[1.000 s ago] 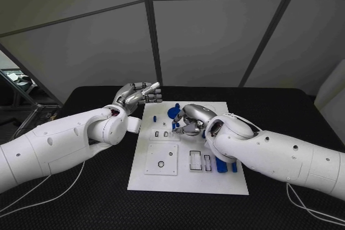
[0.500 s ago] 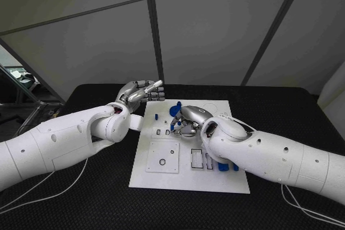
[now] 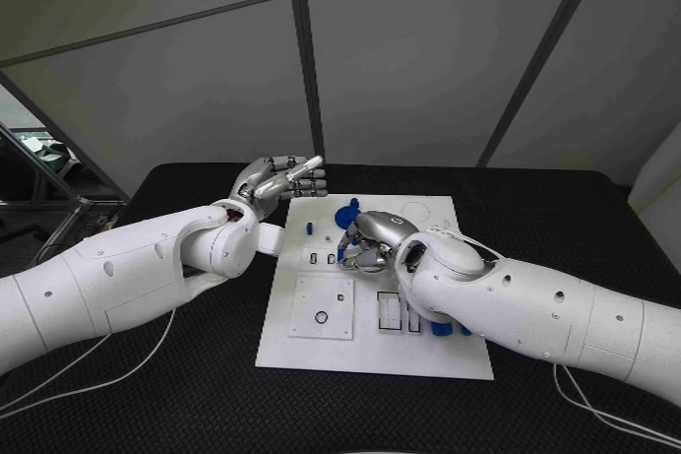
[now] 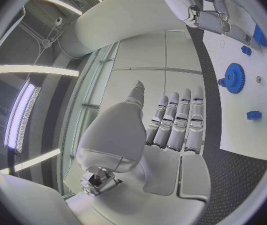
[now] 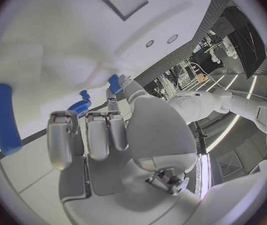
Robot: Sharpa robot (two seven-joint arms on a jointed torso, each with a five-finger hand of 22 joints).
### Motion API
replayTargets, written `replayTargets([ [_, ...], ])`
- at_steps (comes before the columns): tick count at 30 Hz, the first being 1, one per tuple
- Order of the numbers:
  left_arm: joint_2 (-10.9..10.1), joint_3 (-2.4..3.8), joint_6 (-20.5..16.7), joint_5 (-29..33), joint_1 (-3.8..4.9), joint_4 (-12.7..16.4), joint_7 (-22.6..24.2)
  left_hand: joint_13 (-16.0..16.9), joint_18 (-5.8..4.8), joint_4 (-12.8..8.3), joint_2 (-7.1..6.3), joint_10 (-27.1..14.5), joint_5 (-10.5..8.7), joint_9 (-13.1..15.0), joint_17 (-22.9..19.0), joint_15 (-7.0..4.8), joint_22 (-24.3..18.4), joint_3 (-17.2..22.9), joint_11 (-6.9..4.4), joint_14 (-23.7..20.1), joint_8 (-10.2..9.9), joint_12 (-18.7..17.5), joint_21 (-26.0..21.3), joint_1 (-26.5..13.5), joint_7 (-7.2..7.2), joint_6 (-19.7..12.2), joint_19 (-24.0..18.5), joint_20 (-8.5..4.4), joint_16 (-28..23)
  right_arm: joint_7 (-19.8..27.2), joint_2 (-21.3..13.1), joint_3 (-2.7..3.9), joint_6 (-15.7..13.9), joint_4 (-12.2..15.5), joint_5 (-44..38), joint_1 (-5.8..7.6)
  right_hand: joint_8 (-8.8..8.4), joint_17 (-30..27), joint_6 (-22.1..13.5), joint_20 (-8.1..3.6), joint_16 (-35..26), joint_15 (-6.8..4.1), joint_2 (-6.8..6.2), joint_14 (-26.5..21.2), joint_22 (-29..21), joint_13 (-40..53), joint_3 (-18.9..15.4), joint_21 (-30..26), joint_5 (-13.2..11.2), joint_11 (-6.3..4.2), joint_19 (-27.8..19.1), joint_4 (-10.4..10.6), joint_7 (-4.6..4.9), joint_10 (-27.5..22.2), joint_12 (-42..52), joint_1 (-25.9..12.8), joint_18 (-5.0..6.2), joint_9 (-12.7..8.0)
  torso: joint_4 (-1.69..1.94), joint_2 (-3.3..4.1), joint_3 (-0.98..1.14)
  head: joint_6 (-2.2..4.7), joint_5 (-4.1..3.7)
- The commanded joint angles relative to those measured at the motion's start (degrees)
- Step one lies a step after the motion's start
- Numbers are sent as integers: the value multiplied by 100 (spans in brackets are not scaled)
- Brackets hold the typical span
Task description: Assemble the parts on the task board
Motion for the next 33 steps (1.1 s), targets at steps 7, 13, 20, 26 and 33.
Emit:
replayTargets([
  [7,16,6,79,9,12,-7,21,-6,-33,-35,45,52,-3,-7,0,-10,-8,1,3,-34,-29,-32,-14,-4,269,18,-11,4,-34,-2,23,-50,180,-55,-62,2,-6,401,48,-33,-28,-42,-13,352,1196,965,-11,-5,20,-48,433,40,-15,260,-17,-82,-62,-1,-5,-2,0,-11,8],
  [13,20,6,83,9,12,-12,17,-6,-33,-35,45,52,-3,-7,0,-10,-8,1,3,-34,-29,-32,-14,-4,269,18,-11,4,-34,29,33,-55,250,-76,-62,2,-19,388,14,-32,-34,-38,-36,349,1176,941,-19,-16,17,-40,423,43,-5,243,-41,-113,-57,-8,-3,0,0,-16,8],
  [20,23,6,89,9,12,-17,13,-6,-33,-35,45,52,-3,-7,0,-10,-8,1,3,-34,-29,-32,-14,-4,269,18,-11,4,-34,23,41,-57,295,-89,-73,1,-25,375,-15,-30,-41,-34,-51,346,1156,930,-22,-27,13,-34,412,43,3,235,-54,-132,-53,-14,-2,-2,0,-24,10],
  [26,25,6,96,9,12,-23,10,-6,-33,-35,45,52,-3,-7,0,-10,-8,1,3,-34,-29,-32,-14,-4,269,18,-11,4,-34,-13,36,-58,295,-94,-108,0,-37,281,-252,-4,-91,0,-208,321,1078,796,-56,-70,-35,16,371,-16,65,141,-191,-173,-36,-60,-3,0,0,-37,13],
  [33,28,6,101,9,12,-28,6,-6,-34,-38,49,54,-5,-7,0,-9,-11,-2,5,-34,-32,-36,-15,-7,273,17,-11,4,-38,4,45,-58,248,-97,-118,0,-32,262,-438,28,-105,35,-316,318,1063,750,-97,-80,-3,58,364,-29,111,109,-240,-242,-33,-77,-2,-1,0,-42,8],
])
